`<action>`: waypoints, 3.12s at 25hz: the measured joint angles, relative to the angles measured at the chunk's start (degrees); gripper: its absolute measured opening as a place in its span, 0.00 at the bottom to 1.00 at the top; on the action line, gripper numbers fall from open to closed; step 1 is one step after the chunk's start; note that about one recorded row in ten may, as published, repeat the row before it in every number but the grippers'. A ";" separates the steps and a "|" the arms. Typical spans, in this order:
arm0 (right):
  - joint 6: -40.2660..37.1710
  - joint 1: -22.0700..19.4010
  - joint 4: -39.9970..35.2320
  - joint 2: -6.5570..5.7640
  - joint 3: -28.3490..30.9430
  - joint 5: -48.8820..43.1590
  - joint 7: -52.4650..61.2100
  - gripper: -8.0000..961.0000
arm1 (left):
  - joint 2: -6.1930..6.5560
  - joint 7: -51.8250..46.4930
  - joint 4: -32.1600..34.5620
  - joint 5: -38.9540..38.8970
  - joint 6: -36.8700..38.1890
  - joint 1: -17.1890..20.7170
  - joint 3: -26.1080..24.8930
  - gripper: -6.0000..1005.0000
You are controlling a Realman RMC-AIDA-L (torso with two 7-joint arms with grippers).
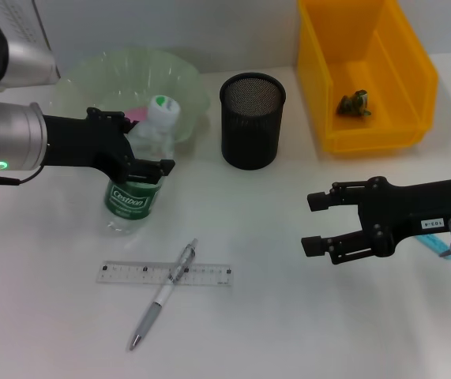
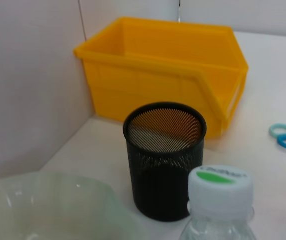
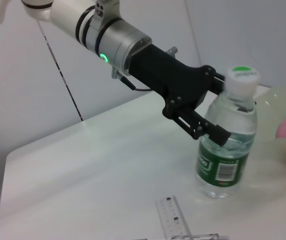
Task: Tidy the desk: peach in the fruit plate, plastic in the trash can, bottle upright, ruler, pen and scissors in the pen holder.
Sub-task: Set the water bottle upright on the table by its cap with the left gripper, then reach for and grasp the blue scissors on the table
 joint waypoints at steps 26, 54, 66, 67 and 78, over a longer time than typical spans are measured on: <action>-0.62 0.11 -0.08 0.00 -0.09 0.00 0.10 0.88 | -0.05 0.82 1.97 -5.17 1.41 2.31 -0.24 0.70; -0.10 0.10 -2.97 0.65 1.11 0.44 0.59 0.88 | 0.04 1.26 10.67 -6.21 6.81 9.78 -7.12 0.83; 5.16 0.85 -11.08 0.47 2.14 -0.23 19.86 0.88 | -0.05 10.99 20.48 -24.78 15.73 30.21 -8.54 0.83; 5.42 1.11 -12.60 0.28 1.78 -0.89 23.39 0.88 | -0.12 12.77 20.06 -26.17 17.50 30.98 -8.47 0.83; -5.78 8.11 -38.96 0.00 -10.00 -23.68 56.82 0.88 | -0.38 25.51 5.66 -29.61 22.90 29.51 -3.04 0.83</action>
